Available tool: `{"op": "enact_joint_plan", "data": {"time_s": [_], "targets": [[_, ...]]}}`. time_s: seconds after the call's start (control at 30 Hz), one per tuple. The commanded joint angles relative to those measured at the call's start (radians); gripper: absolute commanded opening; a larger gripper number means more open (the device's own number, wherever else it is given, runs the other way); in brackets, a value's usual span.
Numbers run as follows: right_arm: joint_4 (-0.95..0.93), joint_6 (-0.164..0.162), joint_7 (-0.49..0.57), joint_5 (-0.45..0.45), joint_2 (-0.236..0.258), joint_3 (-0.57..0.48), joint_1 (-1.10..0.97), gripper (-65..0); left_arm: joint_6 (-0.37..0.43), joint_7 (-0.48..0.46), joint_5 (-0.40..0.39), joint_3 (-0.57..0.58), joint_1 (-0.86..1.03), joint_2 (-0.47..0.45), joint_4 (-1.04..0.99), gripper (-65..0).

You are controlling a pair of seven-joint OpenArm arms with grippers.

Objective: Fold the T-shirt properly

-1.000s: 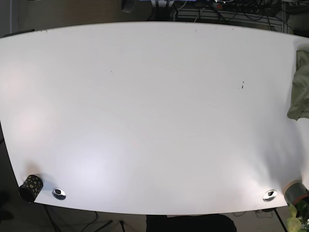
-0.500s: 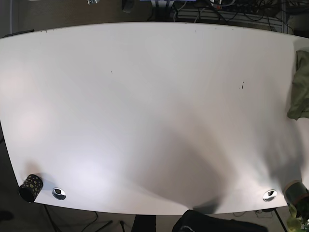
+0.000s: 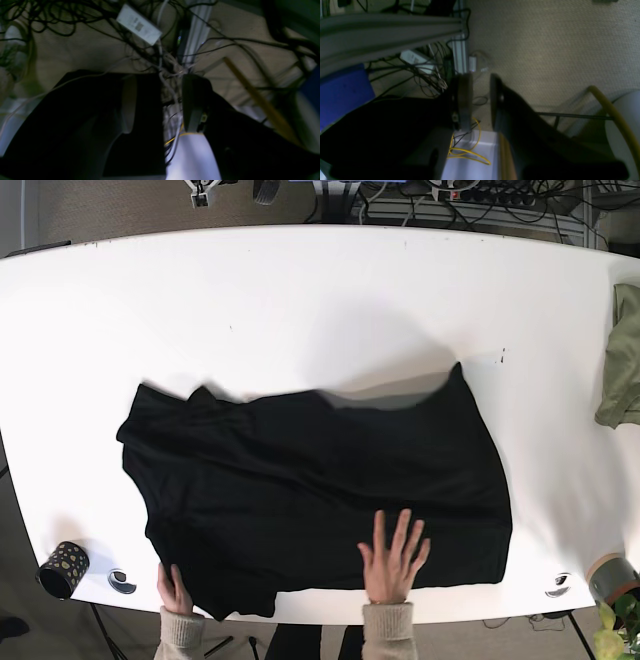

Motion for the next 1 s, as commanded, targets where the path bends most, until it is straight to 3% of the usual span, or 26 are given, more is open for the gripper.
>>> {"op": "enact_joint_plan", "data": {"time_s": [0.0,0.73,0.97], "targets": [[-0.015,0.0,0.008,0.004,0.016,0.003,0.002,-53.4,0.015,0.001,0.001,0.004,0.011,-0.01,-0.005,-38.8],[0.008,0.006,0.009,0.01,0.015,0.008,0.005,-53.9,0.009,-0.004,-0.002,0.005,0.008,-0.008,0.004,-38.8],[0.243,0.0,0.009,0.012,0.032,0.011,-0.171,-53.6,0.009,-0.033,-0.001,0.005,0.188,0.006,0.335,-38.8]]}}
